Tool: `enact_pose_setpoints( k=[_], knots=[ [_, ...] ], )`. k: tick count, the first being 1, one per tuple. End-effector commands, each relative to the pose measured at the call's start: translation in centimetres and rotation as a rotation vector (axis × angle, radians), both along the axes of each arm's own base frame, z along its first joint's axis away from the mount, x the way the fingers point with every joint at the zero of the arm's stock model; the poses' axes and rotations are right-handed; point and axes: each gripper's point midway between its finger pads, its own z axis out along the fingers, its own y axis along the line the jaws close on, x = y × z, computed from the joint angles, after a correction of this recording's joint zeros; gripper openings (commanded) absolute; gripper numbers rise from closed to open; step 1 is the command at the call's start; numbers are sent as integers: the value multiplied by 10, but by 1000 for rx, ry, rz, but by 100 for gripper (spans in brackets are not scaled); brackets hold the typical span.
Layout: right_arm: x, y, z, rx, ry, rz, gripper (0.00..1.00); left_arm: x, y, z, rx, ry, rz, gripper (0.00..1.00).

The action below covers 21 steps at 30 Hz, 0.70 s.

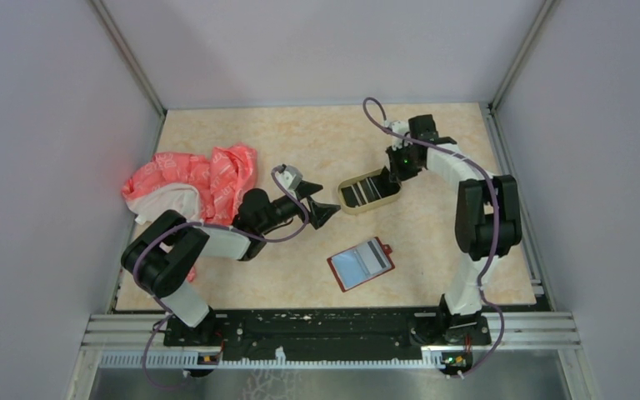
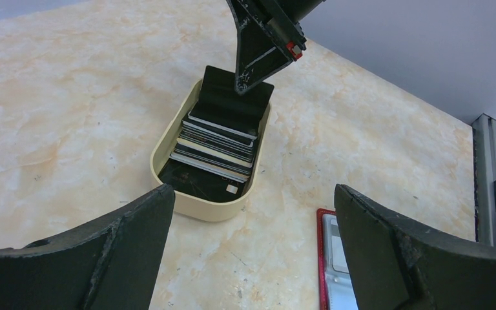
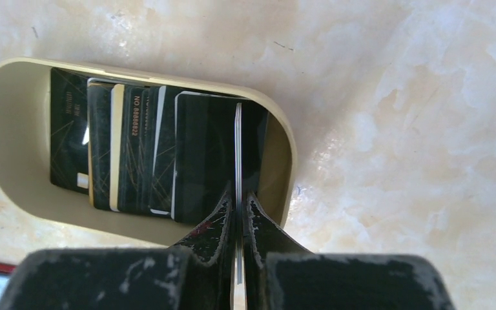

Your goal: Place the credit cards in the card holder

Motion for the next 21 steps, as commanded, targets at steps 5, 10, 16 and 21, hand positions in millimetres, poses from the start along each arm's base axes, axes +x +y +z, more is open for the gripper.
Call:
enact_pose_setpoints(
  k=[5, 10, 16, 21],
  knots=[
    [6, 15, 9, 150, 37, 5, 2, -1, 1, 8, -22, -33, -10, 99],
    [3, 17, -7, 210, 111, 6, 8, -1, 1, 7, -22, -33, -11, 99],
    [0, 19, -17, 272, 170, 6, 20, -2, 1, 8, -25, -34, -13, 99],
    [-2, 20, -20, 308, 198, 4, 19, -2, 1, 8, -24, -33, -14, 99]
  ],
)
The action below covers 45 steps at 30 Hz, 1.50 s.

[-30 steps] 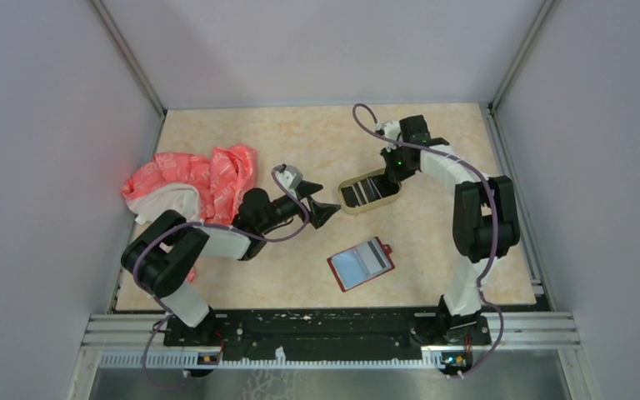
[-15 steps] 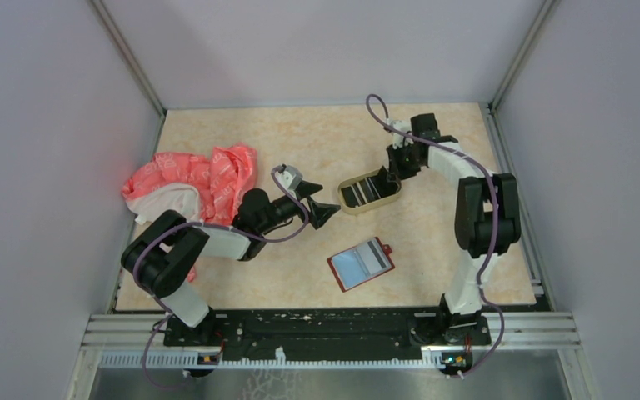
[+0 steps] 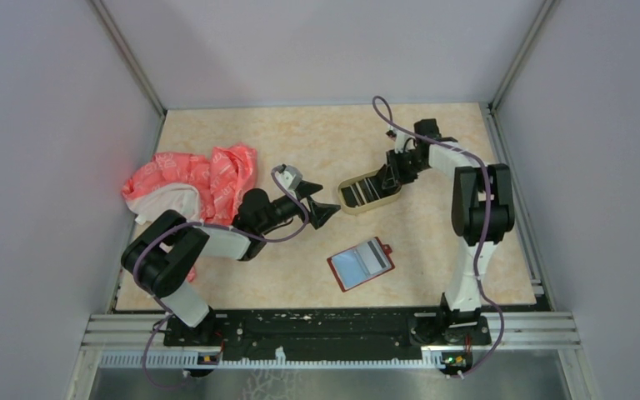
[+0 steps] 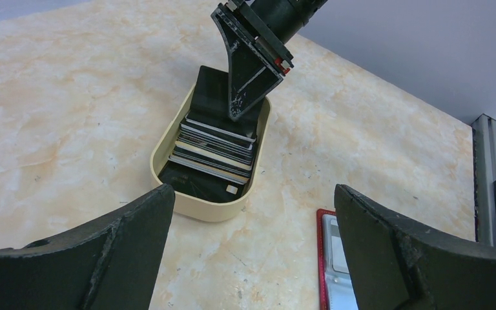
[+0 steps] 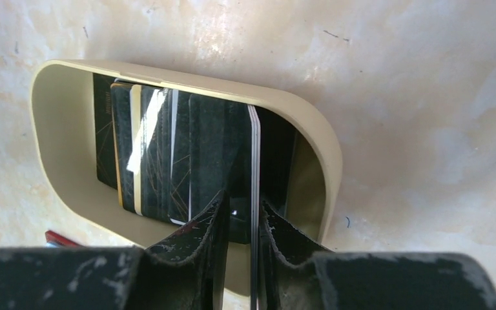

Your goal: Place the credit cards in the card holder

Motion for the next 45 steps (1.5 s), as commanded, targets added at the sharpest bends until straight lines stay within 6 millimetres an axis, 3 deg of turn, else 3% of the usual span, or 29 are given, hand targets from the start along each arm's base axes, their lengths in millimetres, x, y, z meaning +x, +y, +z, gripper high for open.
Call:
enact_pose_setpoints(
  k=[1, 7, 11, 19, 20, 23, 45],
  knots=[
    [8, 4, 9, 76, 7, -3, 18, -3, 1, 7, -23, -30, -15, 99],
    [9, -3, 18, 163, 15, -37, 3, -2, 1, 7, -24, -30, -15, 99],
    [8, -2, 22, 229, 30, -34, 0, -2, 1, 8, -24, -31, -14, 99],
    [2, 7, 22, 298, 66, -11, 9, -3, 1, 7, -24, -31, -15, 99],
    [5, -2, 23, 306, 64, -34, 11, -3, 1, 8, -25, -32, -15, 99],
    [5, -3, 21, 316, 73, -38, 16, -3, 1, 7, -24, -30, -16, 99],
    [7, -17, 32, 402, 84, -76, 17, -3, 0, 7, -24, -31, -17, 99]
  ],
)
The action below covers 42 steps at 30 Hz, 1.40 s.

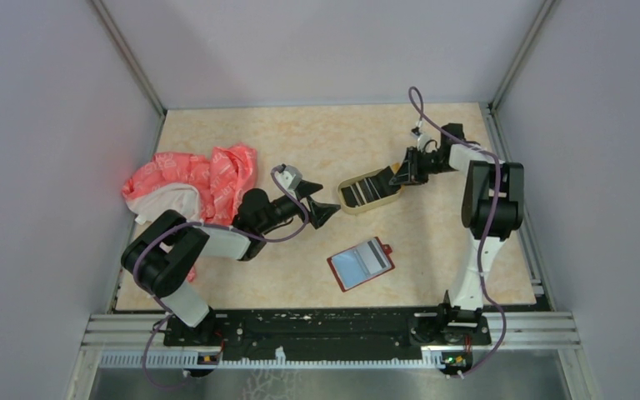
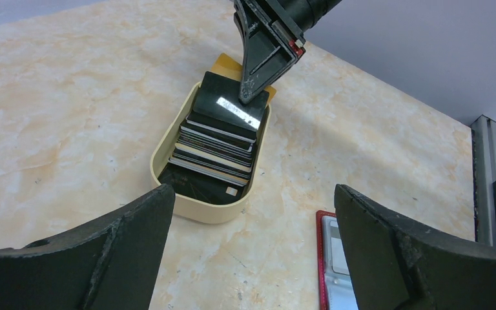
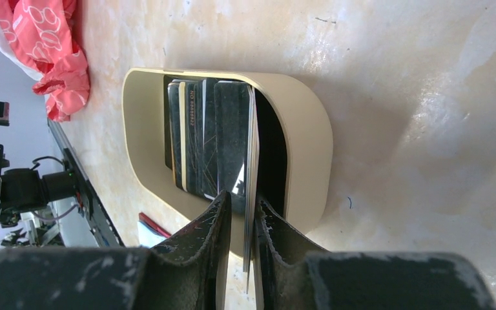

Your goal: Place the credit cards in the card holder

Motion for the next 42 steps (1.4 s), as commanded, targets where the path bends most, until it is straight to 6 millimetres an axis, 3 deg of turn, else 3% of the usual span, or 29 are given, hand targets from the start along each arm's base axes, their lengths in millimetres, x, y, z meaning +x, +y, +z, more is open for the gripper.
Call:
enact_pose_setpoints(
  k=[1, 25, 35, 42],
  knots=[
    [9, -2, 16, 41, -47, -1, 17, -2, 1, 6, -19, -27, -16, 99],
    [13, -23, 29, 71, -65, -58, 17, -3, 0, 5, -17, -28, -22, 99],
    [13, -24, 28, 82, -58, -66, 0, -3, 0, 5, -17, -28, -24, 99],
    [15, -27, 32, 72, -79, -76, 0, -3, 0, 6, -17, -30, -23, 99]
  ],
)
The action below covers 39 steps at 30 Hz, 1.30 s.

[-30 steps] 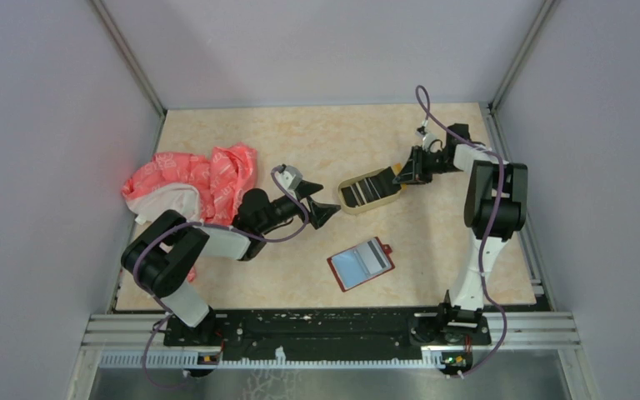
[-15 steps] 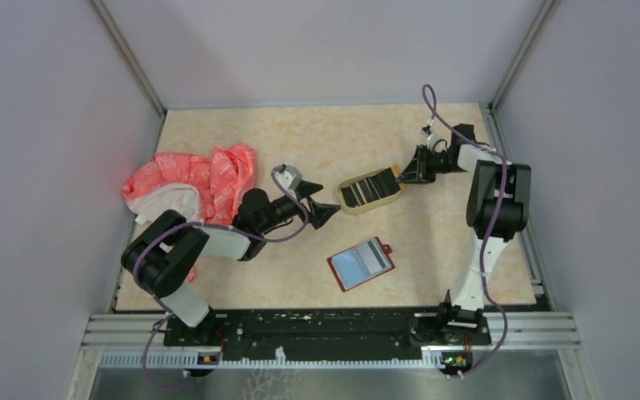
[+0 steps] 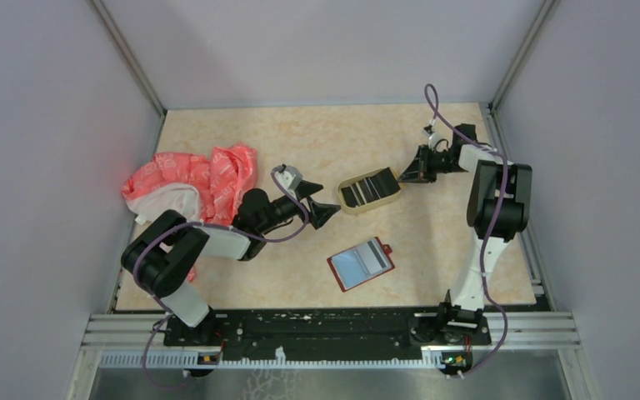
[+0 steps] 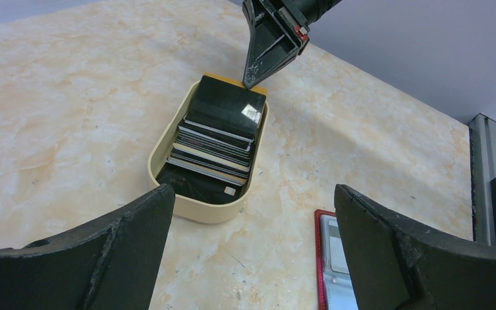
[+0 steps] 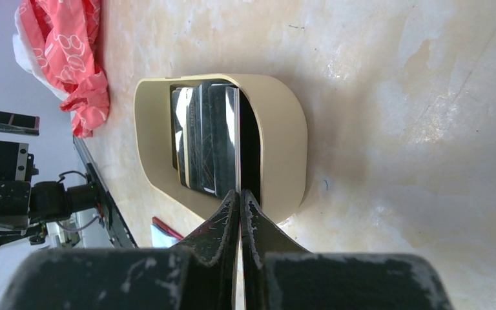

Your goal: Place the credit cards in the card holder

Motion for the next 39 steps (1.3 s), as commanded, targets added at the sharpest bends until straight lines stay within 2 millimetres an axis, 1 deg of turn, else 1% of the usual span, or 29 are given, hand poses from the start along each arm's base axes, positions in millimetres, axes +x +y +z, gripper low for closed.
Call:
enact_pose_setpoints(
  k=[1, 4, 12, 24, 29, 34, 37, 39],
  knots=[
    [9, -6, 25, 1, -101, -10, 0, -2, 0, 5, -17, -29, -16, 99],
    [11, -10, 28, -20, -118, -21, 0, -2, 0, 5, -17, -28, -16, 99],
    [14, -17, 44, -76, -188, -48, 0, -2, 0, 5, -17, -27, -17, 99],
    [12, -31, 68, -77, -248, -83, 0, -1, 1, 5, -19, -23, -13, 99],
    [10, -30, 73, -70, -261, -79, 0, -2, 3, 6, -41, -12, -18, 99],
    [5, -26, 81, -49, -275, -69, 0, -2, 12, 12, -117, 24, -19, 99],
    [-1, -18, 86, -8, -280, -48, 0, -3, 18, 20, -215, 65, -49, 99],
    [-7, -5, 86, 17, -273, -14, 0, -6, 25, 22, -300, 126, -66, 99]
  ],
)
